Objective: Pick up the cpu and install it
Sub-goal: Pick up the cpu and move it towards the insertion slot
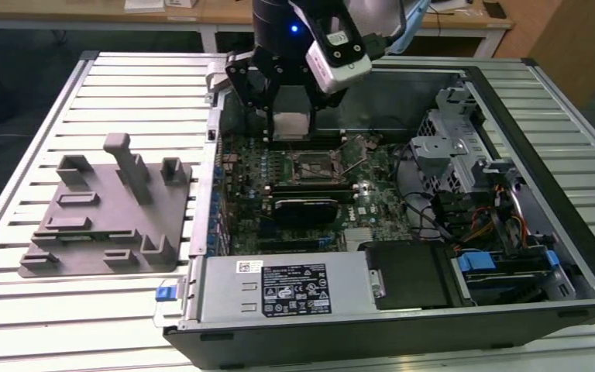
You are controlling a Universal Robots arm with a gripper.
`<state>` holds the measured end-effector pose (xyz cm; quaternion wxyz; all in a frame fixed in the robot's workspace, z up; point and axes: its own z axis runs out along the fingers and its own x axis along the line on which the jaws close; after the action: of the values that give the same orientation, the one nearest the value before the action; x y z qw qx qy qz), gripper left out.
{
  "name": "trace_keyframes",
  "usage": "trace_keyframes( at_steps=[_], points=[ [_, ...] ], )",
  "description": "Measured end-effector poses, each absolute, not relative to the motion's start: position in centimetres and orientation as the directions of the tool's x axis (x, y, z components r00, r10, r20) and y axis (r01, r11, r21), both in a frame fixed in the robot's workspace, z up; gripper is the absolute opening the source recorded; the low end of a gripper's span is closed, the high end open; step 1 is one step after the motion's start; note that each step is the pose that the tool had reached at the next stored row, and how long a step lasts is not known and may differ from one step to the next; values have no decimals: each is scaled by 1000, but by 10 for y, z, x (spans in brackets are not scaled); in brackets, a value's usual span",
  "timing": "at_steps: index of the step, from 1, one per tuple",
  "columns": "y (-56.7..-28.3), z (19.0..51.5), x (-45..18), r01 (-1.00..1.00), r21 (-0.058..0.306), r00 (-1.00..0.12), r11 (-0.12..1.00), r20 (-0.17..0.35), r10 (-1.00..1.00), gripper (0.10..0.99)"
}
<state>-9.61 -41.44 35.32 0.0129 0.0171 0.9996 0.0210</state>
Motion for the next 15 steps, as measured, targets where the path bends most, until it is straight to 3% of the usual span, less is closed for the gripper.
trace_keyframes(
  at_steps=[15],
  points=[
    [-413, 331, -73, 34, 40, -999, 999, -19, 35, 541]
  ],
)
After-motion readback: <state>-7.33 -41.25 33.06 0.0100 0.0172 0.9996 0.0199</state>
